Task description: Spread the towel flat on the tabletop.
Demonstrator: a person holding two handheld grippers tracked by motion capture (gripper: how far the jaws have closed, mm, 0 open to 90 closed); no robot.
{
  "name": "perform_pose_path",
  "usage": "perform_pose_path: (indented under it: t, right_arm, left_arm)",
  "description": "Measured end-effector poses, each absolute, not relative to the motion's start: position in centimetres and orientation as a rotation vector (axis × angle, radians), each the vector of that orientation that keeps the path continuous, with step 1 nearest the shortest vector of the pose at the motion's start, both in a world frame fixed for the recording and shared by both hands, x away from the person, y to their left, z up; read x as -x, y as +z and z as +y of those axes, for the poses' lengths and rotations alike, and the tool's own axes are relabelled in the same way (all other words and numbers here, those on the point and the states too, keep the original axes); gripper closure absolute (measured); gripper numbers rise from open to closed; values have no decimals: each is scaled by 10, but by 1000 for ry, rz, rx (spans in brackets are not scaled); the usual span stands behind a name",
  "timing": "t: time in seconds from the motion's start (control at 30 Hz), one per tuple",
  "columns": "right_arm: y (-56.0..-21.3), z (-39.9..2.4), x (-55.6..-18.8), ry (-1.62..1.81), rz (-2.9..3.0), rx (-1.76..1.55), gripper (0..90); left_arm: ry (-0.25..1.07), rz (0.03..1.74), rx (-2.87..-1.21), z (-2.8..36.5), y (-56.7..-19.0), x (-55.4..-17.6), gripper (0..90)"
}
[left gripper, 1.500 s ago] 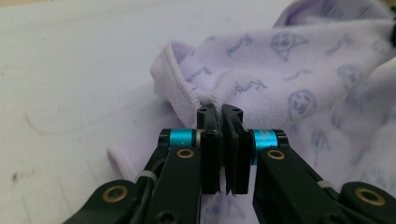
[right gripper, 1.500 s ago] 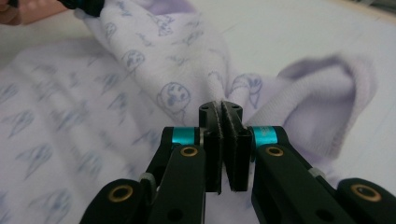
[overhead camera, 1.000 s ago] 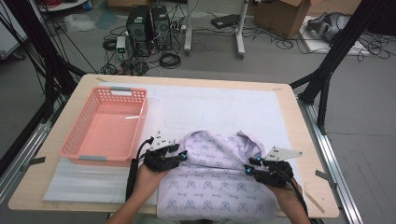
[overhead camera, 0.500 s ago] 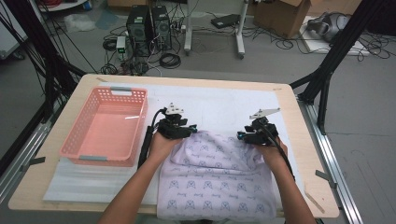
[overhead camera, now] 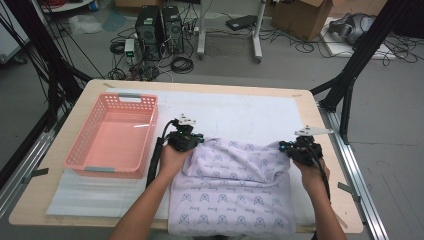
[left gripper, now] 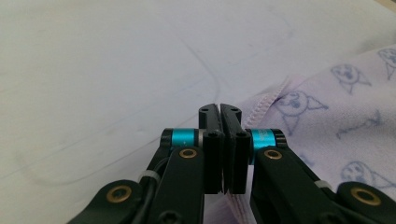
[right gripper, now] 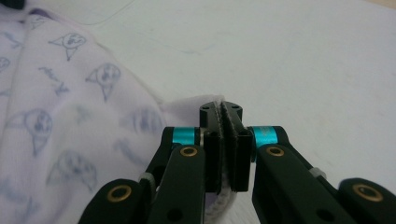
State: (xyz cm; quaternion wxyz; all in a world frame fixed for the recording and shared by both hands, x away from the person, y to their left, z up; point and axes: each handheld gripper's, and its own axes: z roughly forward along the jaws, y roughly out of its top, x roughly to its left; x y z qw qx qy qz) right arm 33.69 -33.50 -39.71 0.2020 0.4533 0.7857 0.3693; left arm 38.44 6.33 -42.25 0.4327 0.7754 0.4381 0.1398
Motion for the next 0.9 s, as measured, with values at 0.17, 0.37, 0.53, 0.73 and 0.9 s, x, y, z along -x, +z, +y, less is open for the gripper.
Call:
perform_pose_path:
  t: [0.17, 0.37, 0.53, 0.73, 0.9]
  right_arm:
    - [-413, -354, -316, 1030, 2214, -1337, 869]
    - [-429, -348, -304, 992, 2273, -1329, 867]
    - [-436, -345, -300, 1005, 2267, -1307, 859]
    - [-435, -348, -301, 1042, 2239, -1310, 763]
    - [-432, -350, -300, 1084, 2203, -1306, 668]
  left_arm:
    - [315, 1131, -1968, 75, -426, -373, 869]
    - [354, 1085, -1904, 74, -414, -372, 619]
    - [342, 990, -1921, 56, -401, -388, 518]
    - [281, 972, -2039, 24, -417, -414, 494]
    - [262, 934, -2133, 6, -431, -423, 579]
